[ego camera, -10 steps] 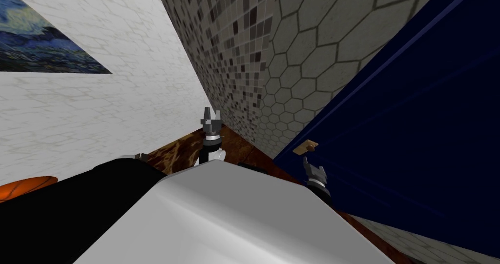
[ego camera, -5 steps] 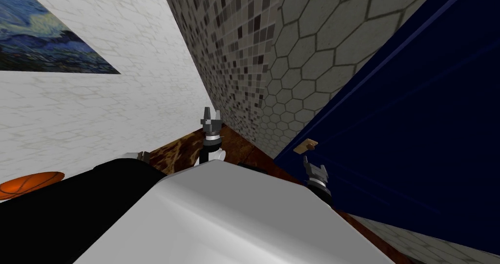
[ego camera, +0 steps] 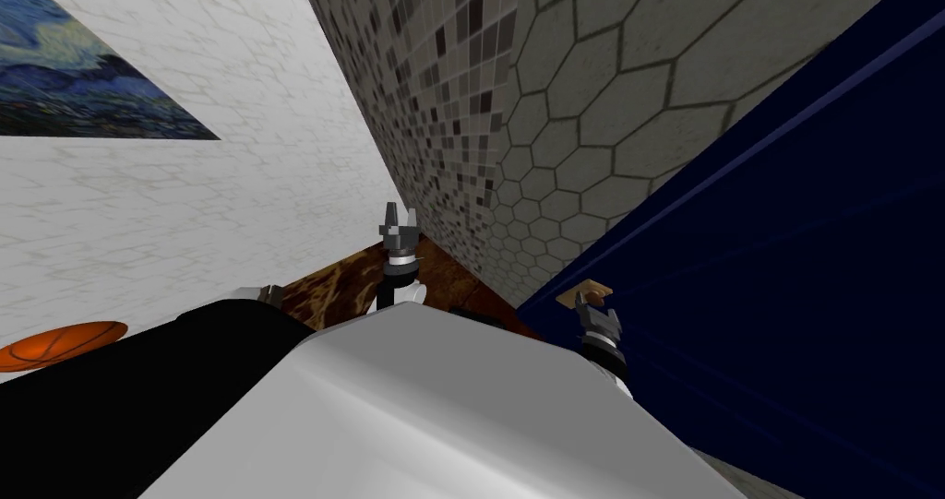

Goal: Pull the door open

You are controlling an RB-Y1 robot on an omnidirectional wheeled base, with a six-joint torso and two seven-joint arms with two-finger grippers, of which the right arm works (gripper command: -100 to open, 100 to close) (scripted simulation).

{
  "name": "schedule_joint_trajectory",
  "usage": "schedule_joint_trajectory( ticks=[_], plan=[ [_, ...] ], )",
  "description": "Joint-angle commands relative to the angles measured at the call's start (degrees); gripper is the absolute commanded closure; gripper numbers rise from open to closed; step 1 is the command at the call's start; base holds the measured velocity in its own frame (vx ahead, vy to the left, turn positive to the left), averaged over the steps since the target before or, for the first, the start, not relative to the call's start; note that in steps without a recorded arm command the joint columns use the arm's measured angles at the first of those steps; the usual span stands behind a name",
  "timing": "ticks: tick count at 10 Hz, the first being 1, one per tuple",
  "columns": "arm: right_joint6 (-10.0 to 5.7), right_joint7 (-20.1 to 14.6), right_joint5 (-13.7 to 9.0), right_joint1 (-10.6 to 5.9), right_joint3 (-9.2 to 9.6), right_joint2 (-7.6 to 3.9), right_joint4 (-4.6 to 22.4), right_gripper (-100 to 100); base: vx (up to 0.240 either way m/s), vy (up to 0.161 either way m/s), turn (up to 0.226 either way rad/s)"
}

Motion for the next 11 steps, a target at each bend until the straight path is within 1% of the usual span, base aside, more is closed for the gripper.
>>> schedule_joint_trajectory(
  ticks=[1, 2, 3, 8, 9, 11],
  plan=[
    [-0.47, 0.64, -0.95, -0.83, -0.51, 0.08, 0.50, -100, 0.145, -0.090, 0.064],
    [-0.28, 0.39, -0.61, -0.50, -0.34, 0.05, 0.24, -100, 0.059, -0.042, 0.020],
    [-0.28, 0.39, -0.61, -0.50, -0.34, 0.05, 0.24, 100, -0.004, 0.004, -0.012],
    [-0.28, 0.39, -0.61, -0.50, -0.34, 0.05, 0.24, 100, -0.012, 0.007, -0.001],
    [-1.33, -0.18, -2.24, -0.75, -0.50, 0.41, 0.62, 100, -0.022, -0.003, -0.001],
    [-2.69, -1.11, -4.75, -1.30, -0.89, 0.94, 0.98, 100, -0.043, -0.001, 0.000]
  ],
)
